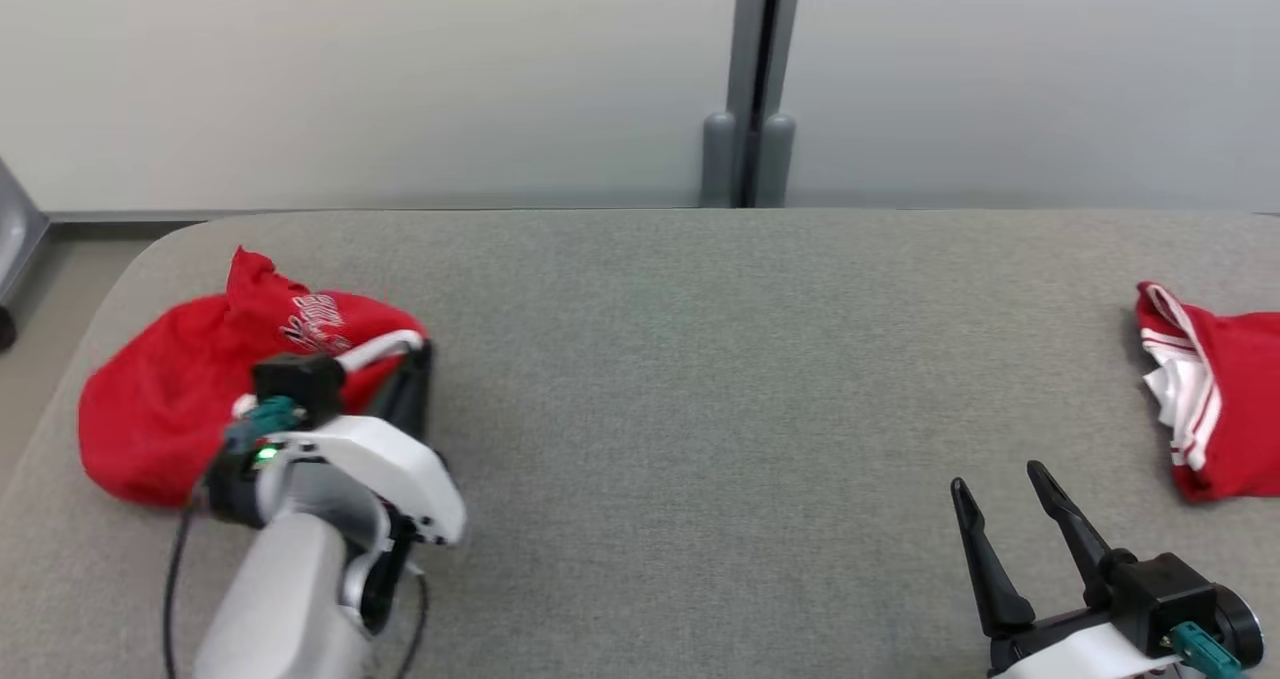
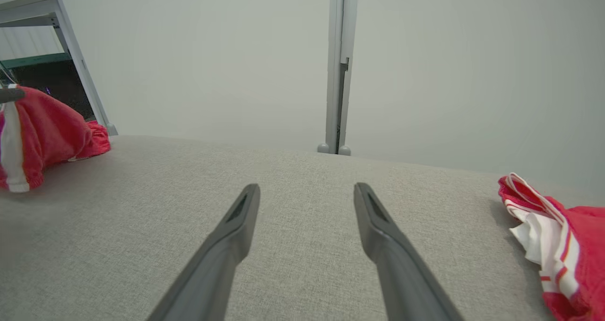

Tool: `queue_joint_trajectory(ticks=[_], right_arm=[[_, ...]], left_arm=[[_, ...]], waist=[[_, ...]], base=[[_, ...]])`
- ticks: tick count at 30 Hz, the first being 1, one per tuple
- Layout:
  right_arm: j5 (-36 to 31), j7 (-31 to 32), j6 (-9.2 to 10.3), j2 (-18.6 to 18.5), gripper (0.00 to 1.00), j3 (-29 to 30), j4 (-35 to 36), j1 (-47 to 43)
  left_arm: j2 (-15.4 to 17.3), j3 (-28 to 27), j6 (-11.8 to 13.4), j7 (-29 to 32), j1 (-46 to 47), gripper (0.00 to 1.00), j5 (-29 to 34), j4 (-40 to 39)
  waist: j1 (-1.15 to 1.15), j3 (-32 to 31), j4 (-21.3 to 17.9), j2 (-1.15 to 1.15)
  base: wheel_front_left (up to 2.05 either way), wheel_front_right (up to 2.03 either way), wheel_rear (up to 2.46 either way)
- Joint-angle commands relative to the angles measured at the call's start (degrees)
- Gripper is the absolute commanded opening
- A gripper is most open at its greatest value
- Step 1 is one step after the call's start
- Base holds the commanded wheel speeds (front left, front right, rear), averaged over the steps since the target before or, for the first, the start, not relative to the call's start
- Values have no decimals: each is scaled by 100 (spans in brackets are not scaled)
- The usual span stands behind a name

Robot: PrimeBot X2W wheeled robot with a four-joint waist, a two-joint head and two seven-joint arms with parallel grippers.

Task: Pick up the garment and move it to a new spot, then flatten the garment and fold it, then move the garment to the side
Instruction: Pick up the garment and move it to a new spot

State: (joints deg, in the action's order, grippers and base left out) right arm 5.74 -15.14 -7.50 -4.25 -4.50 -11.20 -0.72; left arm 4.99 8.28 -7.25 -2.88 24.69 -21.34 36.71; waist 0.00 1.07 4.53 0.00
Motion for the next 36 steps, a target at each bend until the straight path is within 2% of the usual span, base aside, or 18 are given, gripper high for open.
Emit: queue_joint_trajectory(ticks=[1,5,11,14,19,23,29,31,33,34,35,36], right_arm=[[50,1,1,-4,100,5,13,-68],[90,1,1,64,100,-39,10,-70],[117,0,2,104,100,55,30,26],[123,0,1,114,100,89,37,37],[170,0,1,122,100,126,16,89],[284,0,1,124,100,129,-1,75],[369,0,1,121,100,105,-66,116],[349,0,1,119,100,125,-120,115],[324,0,1,118,100,193,-147,88],[299,1,1,121,100,211,-174,53],[280,0,1,121,100,213,-186,29],[272,1,1,119,100,231,-186,29]], left_arm=[[-74,360,-34,153,-208,0,-174,-483],[-118,1212,-27,673,-643,0,-683,-1889],[-186,1933,5,1138,-929,0,-1298,-3546],[-187,2070,86,1226,-922,0,-1472,-3928],[-191,2180,378,1344,-786,0,-1632,-4430],[-22,1921,667,1340,-857,0,-1517,-3996],[489,1425,1191,757,-835,0,-948,-2081],[462,1304,1240,599,-872,0,-1034,-1459],[448,1247,1149,424,-854,0,-1094,-948],[427,1238,1071,304,-855,17,-1127,-731],[426,1250,1015,206,-856,96,-1131,-536],[406,1258,957,101,-826,100,-1130,-381]], waist=[[0,-241,-407,0],[0,-243,-794,0],[0,-135,-1372,0],[0,-91,-1541,0],[0,41,-1852,0],[0,113,-1949,0],[0,181,-1967,0],[0,187,-1919,0],[0,186,-1825,0],[0,179,-1778,0],[0,181,-1735,0],[0,202,-1687,0]], base=[[0,0,0],[0,0,0],[0,0,0],[0,0,0],[0,0,0],[0,0,0],[0,0,0],[0,0,0],[0,0,0],[0,0,0],[0,0,0],[0,0,0]])
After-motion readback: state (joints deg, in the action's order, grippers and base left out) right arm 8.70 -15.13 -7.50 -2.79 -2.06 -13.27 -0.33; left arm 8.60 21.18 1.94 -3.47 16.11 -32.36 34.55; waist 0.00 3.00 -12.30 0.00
